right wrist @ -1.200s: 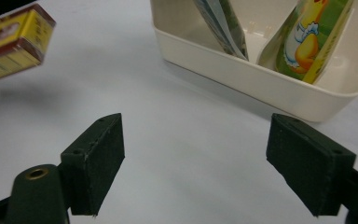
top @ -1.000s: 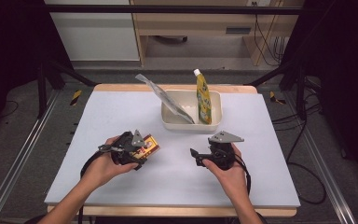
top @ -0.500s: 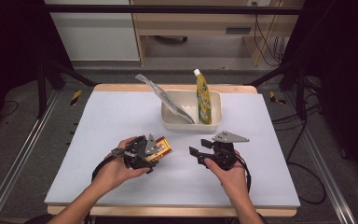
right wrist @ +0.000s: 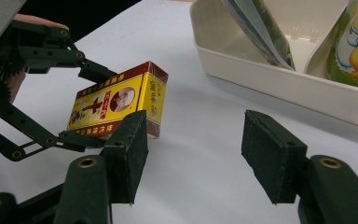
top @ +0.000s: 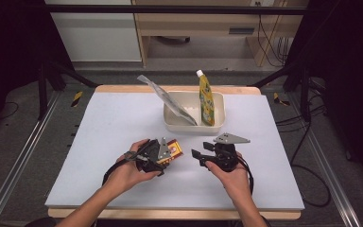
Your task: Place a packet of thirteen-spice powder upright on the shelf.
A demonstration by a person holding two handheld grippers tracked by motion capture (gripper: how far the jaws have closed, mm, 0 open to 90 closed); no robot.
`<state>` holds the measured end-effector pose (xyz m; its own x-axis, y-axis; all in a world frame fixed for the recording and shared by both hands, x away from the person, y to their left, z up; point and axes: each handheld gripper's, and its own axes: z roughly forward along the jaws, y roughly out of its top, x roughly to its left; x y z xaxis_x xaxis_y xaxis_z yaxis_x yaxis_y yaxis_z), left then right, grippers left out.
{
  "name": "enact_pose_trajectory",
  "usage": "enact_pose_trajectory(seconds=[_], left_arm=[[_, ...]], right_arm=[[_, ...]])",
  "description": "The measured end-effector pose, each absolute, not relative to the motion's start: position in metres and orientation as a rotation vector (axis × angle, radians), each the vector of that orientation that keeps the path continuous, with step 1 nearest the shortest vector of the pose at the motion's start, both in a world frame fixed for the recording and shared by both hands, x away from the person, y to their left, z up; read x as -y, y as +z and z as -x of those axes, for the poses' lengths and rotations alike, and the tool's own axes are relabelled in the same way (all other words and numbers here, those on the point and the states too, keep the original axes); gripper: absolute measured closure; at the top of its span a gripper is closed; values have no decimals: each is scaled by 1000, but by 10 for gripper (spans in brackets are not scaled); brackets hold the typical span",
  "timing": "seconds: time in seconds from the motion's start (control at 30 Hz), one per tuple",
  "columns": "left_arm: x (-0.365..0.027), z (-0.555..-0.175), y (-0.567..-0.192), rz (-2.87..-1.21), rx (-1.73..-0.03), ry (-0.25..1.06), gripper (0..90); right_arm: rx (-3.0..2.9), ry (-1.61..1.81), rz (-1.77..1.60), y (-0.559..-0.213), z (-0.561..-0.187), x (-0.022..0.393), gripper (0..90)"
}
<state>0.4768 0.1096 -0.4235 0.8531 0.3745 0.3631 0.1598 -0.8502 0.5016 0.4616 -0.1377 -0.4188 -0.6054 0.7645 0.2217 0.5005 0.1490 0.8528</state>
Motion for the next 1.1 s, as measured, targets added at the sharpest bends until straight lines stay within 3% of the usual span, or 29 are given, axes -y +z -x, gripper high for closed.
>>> enact_pose_trajectory(seconds=[1.1], left_arm=[[-89,-465,-420,-2421,-318,739,316]], right_arm=[[-2327,1594,-1297,-426,-498,112,387]])
